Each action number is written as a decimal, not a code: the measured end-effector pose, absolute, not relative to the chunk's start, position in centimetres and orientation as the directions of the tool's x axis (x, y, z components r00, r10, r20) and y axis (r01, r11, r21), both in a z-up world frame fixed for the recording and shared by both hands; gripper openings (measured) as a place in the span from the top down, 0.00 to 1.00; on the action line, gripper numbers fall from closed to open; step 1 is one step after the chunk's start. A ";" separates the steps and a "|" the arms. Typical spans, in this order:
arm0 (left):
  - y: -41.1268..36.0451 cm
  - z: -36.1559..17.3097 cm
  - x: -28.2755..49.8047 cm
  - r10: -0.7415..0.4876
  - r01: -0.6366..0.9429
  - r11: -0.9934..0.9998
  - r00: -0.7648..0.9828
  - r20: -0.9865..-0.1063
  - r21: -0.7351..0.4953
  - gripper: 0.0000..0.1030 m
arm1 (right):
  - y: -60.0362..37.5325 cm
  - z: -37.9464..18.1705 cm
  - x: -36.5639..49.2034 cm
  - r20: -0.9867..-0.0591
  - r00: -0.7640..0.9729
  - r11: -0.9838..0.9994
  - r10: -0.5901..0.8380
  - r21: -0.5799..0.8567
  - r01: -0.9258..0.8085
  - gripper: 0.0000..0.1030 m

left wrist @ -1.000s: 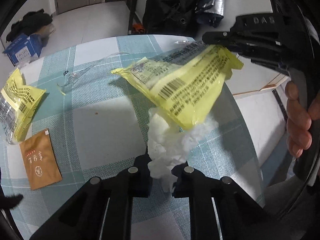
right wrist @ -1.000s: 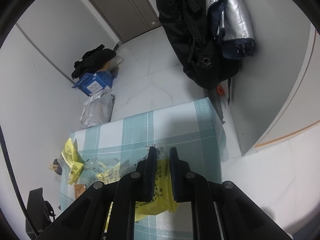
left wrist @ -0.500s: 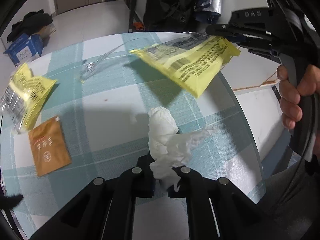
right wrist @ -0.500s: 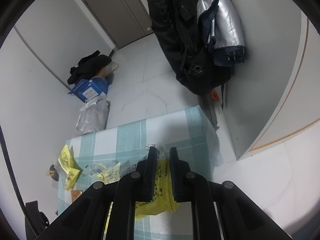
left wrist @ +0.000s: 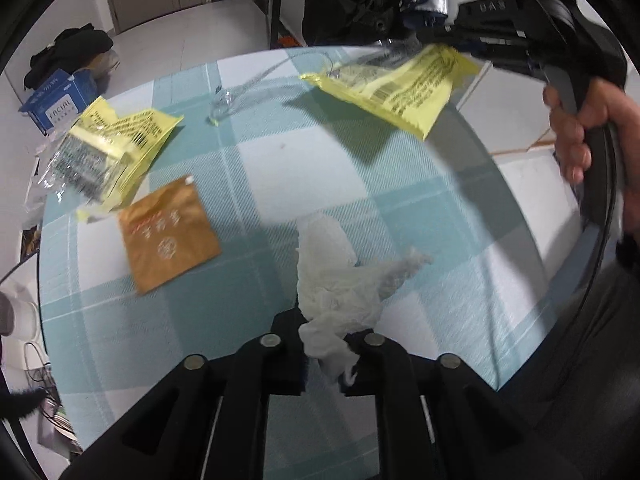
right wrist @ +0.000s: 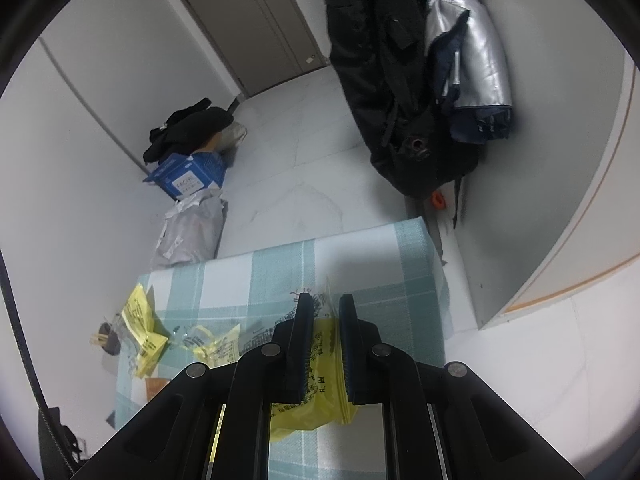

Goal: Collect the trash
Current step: 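Lower the left gripper onto the white tissue and close on it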

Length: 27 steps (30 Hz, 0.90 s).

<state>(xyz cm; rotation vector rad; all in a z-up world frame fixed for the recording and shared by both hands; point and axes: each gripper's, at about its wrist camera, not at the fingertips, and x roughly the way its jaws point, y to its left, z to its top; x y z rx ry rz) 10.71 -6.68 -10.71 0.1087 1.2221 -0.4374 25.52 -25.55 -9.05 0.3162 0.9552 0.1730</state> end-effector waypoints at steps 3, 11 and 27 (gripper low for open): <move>-6.3 -11.1 10.5 -0.244 0.383 0.914 0.262 -0.934 -0.132 0.63 | -25.2 -9.2 25.5 -0.777 0.563 0.943 0.282 0.333 -0.012 0.88; -5.2 -11.3 10.3 -0.290 0.349 0.918 0.260 -0.921 -0.190 0.32 | -23.7 -9.4 25.5 -0.783 0.553 0.948 0.286 0.317 -0.041 0.88; -9.5 -12.1 13.2 -0.223 0.388 0.916 0.295 -0.929 -0.097 0.68 | -23.2 -9.7 26.2 -0.786 0.542 0.946 0.298 0.319 -0.058 0.88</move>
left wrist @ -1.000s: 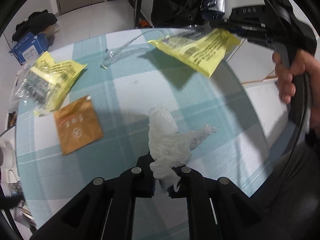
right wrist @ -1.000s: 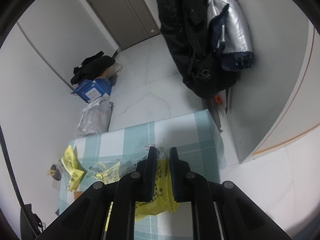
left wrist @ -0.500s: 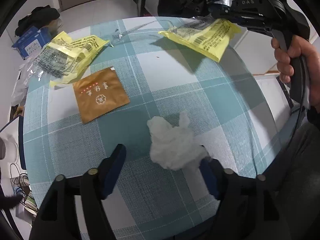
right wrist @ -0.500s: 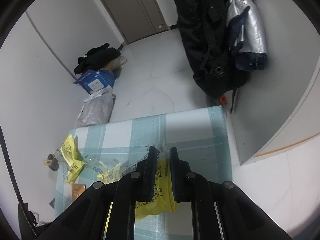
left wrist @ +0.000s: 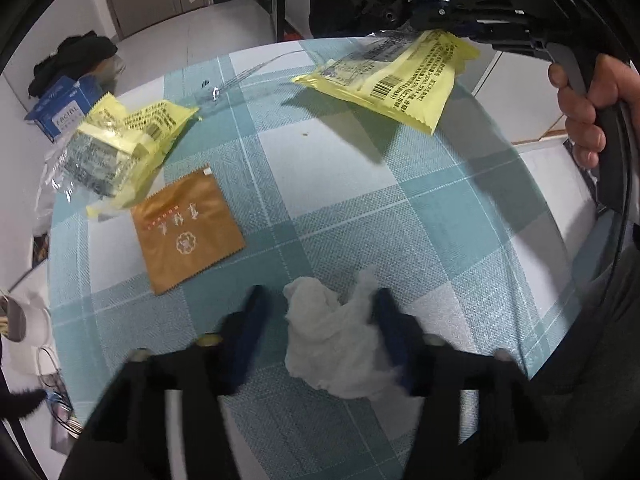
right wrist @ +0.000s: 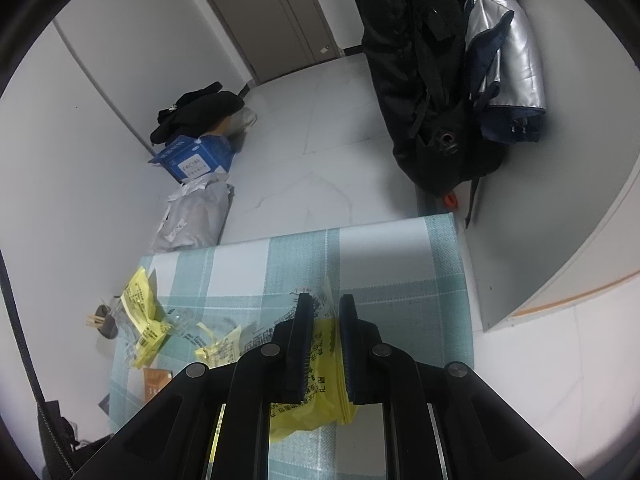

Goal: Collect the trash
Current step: 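Lower the left gripper onto the white tissue and close on it, then carry the tissue in the left gripper and the bag in the right gripper to the bin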

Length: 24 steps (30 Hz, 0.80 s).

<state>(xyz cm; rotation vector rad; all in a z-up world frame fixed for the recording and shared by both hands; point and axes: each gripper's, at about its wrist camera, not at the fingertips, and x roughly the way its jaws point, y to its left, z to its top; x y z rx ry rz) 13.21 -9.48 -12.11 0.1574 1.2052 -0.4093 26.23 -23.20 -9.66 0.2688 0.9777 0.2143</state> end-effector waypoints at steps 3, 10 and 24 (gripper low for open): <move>-9.7 -12.1 13.5 -0.216 0.384 0.918 0.288 -0.933 -0.094 0.88 | -23.1 -9.4 26.2 -0.780 0.544 0.943 0.309 0.325 -0.070 0.88; -8.7 -11.7 13.3 -0.228 0.326 0.937 0.287 -0.930 -0.129 0.94 | -22.9 -8.5 25.6 -0.761 0.562 0.937 0.324 0.339 -0.082 0.88; -5.8 -5.8 11.8 -0.255 0.276 0.952 0.464 -0.848 -0.135 0.94 | -22.5 -4.1 19.6 -0.688 0.647 0.936 0.329 0.326 -0.129 0.88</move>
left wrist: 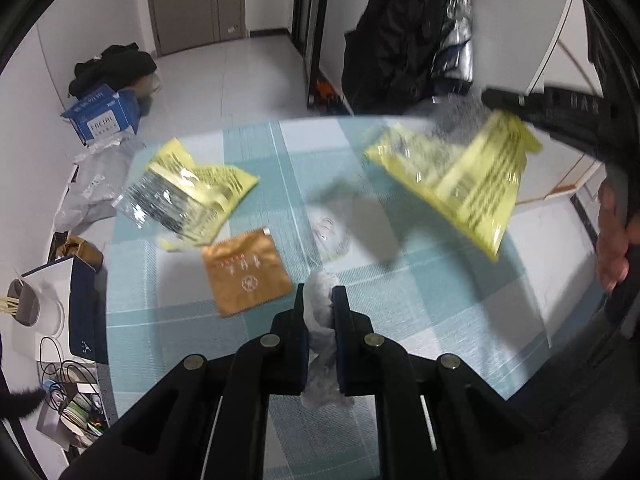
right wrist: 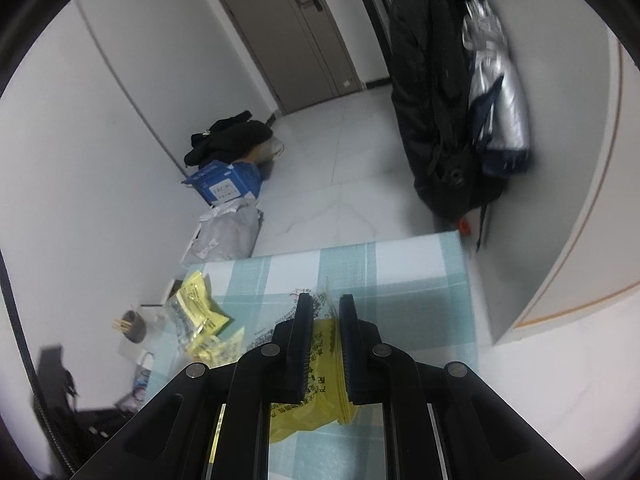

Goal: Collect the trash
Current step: 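Carry the tissue in the left gripper and the bag in the right gripper to the bin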

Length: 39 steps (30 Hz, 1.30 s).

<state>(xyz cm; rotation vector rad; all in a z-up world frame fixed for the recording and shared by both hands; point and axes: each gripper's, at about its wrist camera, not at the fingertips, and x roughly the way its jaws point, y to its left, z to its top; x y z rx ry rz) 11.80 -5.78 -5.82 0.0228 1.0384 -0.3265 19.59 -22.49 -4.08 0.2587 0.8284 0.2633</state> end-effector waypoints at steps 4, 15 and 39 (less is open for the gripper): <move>-5.7 -4.4 11.5 -0.253 0.271 0.955 0.522 -0.814 -0.123 0.94 | -22.1 -2.8 17.6 -0.667 0.680 0.947 0.304 0.290 -0.138 0.88; -4.4 2.0 8.3 -0.261 0.249 0.961 0.687 -0.678 -0.117 0.94 | -23.4 1.8 9.5 -0.585 0.765 0.954 0.270 0.269 -0.131 0.88; -20.3 11.7 3.3 -0.501 0.538 0.836 0.670 -0.548 -0.106 0.94 | -38.9 13.3 -8.0 -0.282 0.959 0.990 -0.006 0.133 0.045 0.88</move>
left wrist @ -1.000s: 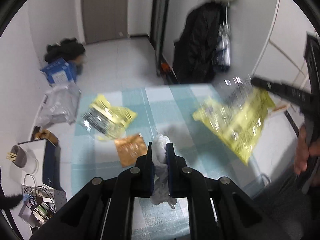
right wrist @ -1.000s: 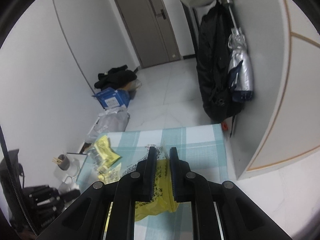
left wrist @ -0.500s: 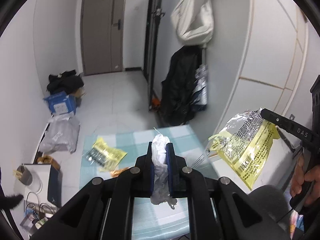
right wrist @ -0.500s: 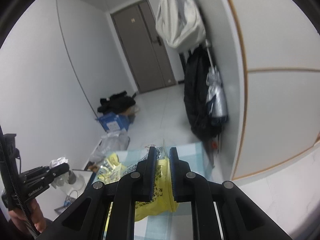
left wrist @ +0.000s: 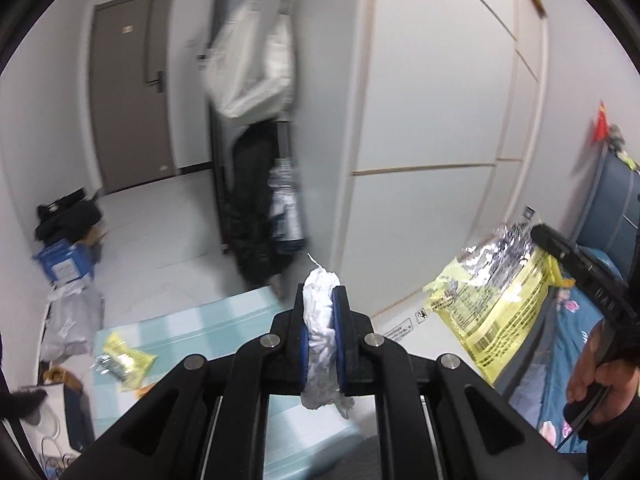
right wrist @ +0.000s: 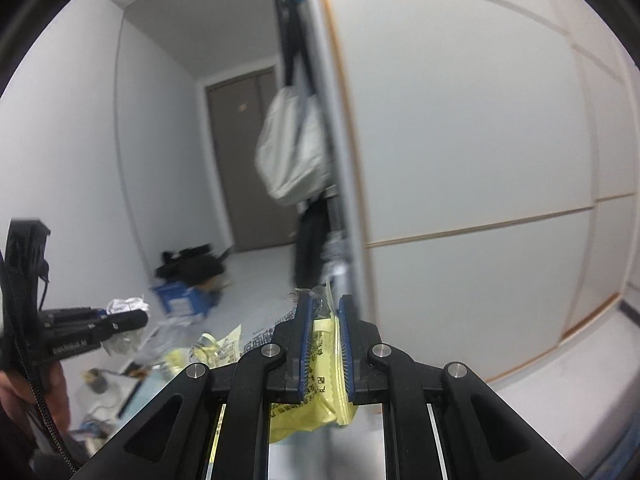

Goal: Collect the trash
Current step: 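Carry the tissue in the left gripper and the bag in the right gripper to the bin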

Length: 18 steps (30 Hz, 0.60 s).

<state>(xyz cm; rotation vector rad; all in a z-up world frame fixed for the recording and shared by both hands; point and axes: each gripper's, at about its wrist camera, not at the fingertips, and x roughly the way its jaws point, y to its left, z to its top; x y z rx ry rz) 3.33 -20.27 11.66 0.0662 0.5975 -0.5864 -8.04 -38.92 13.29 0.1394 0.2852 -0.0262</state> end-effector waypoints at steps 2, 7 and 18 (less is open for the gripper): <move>-22.4 11.5 3.1 -0.524 0.571 0.814 0.640 -0.562 -0.108 0.94 | -40.8 12.2 -9.3 -0.291 0.954 0.987 -0.076 0.113 0.113 0.88; -27.7 9.6 2.9 -0.562 0.645 0.756 0.548 -0.619 -0.116 0.94 | -45.4 8.5 -11.6 -0.360 0.921 0.966 -0.150 0.143 0.214 0.88; -38.9 2.1 3.5 -0.529 0.744 0.643 0.263 -0.807 -0.180 0.94 | -52.1 1.7 -14.4 -0.502 0.812 0.912 -0.298 0.101 0.398 0.88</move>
